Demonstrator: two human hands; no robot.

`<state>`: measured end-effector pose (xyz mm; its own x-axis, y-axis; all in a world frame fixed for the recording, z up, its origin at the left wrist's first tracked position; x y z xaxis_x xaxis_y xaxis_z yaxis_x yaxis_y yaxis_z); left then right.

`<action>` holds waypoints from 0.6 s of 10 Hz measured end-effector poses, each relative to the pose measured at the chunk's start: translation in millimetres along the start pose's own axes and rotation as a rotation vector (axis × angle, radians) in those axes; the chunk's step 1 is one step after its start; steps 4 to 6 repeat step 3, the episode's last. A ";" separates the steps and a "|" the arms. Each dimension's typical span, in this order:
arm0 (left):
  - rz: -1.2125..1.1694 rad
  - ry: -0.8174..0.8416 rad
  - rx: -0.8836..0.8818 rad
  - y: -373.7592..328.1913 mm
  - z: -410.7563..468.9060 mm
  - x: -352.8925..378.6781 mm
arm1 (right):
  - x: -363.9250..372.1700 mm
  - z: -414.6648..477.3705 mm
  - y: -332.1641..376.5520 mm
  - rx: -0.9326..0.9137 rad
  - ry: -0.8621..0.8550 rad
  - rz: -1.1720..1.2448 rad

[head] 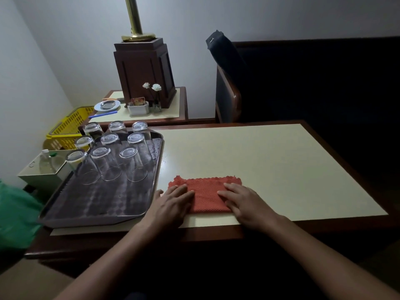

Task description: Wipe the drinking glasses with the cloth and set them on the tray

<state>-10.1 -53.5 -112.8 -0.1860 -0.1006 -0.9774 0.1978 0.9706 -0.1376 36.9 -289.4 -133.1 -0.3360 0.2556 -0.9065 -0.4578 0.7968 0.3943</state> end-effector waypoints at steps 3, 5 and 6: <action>-0.092 -0.148 -0.086 20.2 -16.6 -17.2 | -19.7 -15.7 -13.2 0.097 -0.161 0.160; -0.092 -0.148 -0.086 20.2 -16.6 -17.2 | -19.7 -15.7 -13.2 0.097 -0.161 0.160; -0.092 -0.148 -0.086 20.2 -16.6 -17.2 | -19.7 -15.7 -13.2 0.097 -0.161 0.160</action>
Point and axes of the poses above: each hand's wrist, its own z-axis towards the middle knuckle, its own x-axis out of the palm, y = z × x, the point moved 5 cm from there along z, towards the middle knuckle, and after that the axes turned 8 degrees about y, right-handed, at the moved point
